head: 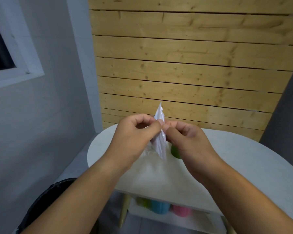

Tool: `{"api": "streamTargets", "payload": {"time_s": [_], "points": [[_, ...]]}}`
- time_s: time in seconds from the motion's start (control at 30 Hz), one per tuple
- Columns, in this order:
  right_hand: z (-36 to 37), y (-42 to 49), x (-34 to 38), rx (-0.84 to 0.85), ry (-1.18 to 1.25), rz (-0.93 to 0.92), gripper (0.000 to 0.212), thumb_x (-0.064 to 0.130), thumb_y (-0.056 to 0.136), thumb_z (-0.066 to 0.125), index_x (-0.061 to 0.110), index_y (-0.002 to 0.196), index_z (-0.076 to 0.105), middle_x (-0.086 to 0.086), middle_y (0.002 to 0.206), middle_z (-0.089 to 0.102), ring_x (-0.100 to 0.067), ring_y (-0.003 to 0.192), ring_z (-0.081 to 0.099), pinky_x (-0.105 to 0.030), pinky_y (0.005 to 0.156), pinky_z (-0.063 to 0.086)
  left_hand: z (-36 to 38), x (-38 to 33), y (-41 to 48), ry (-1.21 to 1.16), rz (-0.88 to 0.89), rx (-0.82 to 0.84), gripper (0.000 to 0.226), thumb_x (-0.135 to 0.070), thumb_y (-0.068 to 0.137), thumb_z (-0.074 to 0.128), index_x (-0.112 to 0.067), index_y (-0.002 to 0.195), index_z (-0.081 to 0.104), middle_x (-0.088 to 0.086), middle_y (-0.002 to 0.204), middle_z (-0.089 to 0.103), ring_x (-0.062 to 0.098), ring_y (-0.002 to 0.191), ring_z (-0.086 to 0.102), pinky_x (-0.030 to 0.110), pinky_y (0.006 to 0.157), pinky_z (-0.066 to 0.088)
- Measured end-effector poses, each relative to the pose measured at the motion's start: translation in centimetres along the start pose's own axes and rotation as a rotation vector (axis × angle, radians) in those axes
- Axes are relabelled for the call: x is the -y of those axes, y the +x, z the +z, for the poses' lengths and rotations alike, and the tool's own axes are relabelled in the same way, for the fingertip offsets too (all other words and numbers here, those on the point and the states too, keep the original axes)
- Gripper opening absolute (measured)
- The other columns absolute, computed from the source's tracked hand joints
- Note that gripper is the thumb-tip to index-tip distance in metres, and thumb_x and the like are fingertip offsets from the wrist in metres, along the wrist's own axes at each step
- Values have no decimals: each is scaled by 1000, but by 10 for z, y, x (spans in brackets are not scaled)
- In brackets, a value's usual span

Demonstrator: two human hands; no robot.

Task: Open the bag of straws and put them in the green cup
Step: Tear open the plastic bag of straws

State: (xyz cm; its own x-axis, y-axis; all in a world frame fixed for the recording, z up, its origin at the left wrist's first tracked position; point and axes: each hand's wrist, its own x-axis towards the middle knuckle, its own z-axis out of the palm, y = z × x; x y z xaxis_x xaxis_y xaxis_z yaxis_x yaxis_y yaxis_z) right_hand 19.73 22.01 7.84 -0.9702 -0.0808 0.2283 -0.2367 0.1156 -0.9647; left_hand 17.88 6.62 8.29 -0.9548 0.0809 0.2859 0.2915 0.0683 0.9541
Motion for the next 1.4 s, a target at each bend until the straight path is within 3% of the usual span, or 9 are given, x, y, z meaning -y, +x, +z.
{"api": "streamTargets", "payload": {"time_s": [0.2,0.33,0.43,0.6,0.7,0.9,1.13,1.27,1.4], "points": [[5,-1,-5,-78,-75,24,25,35,93,59,22,85,78,13,119,70,-16,112,65,-49,94,55,0,2,-3,35,-5,-20,13,-18,89,72,-17,79,80,-4,91,79,20,91,74,48,90,60],[9,-1,-5,-159,-64,7,22,30,92,62,19,80,76,16,122,66,-10,114,62,-34,84,56,3,1,-7,96,11,-32,14,-20,92,72,-14,82,80,-17,84,76,-10,82,68,7,70,51],[11,-2,-3,-211,-101,-11,19,25,89,65,19,74,74,17,125,62,-5,120,55,-26,83,48,6,2,-8,166,18,-32,15,-23,94,69,-15,86,79,-22,85,70,-23,70,59,-4,59,41],[10,1,-8,-341,-146,24,22,24,88,64,19,67,71,14,120,66,-13,116,58,-36,88,53,1,8,-6,194,-2,-85,16,-26,94,69,-22,82,78,-16,127,68,-2,114,61,22,91,53],[1,4,-5,-367,-63,31,20,26,92,62,22,76,71,11,113,71,-17,106,65,-35,80,57,-5,9,-3,110,-32,-92,18,-26,92,71,-26,77,79,-16,117,72,12,112,66,42,89,60],[6,-1,-9,-234,-173,-103,10,39,88,70,35,96,68,14,102,73,-9,105,67,-41,89,58,4,11,-6,163,5,-60,10,-37,83,76,-28,79,79,-14,126,70,8,125,59,44,98,55],[0,3,-5,-271,-149,-111,23,18,95,64,38,87,74,19,84,75,1,81,70,-16,64,56,6,12,-10,315,68,-101,13,-19,85,74,-23,75,67,-16,124,67,5,115,61,-2,66,44],[1,6,-9,-344,-16,-29,22,16,96,62,31,85,74,9,80,77,-9,77,74,-22,57,57,10,17,-10,230,71,-152,13,-32,91,71,-22,88,62,-16,100,69,-5,97,64,5,64,49],[-3,8,-6,-370,136,53,16,16,98,59,20,89,72,9,74,76,-9,73,74,-22,56,56,11,25,-5,152,-274,-109,37,-60,93,56,-23,100,55,-3,102,64,10,97,63,27,79,56]]}}
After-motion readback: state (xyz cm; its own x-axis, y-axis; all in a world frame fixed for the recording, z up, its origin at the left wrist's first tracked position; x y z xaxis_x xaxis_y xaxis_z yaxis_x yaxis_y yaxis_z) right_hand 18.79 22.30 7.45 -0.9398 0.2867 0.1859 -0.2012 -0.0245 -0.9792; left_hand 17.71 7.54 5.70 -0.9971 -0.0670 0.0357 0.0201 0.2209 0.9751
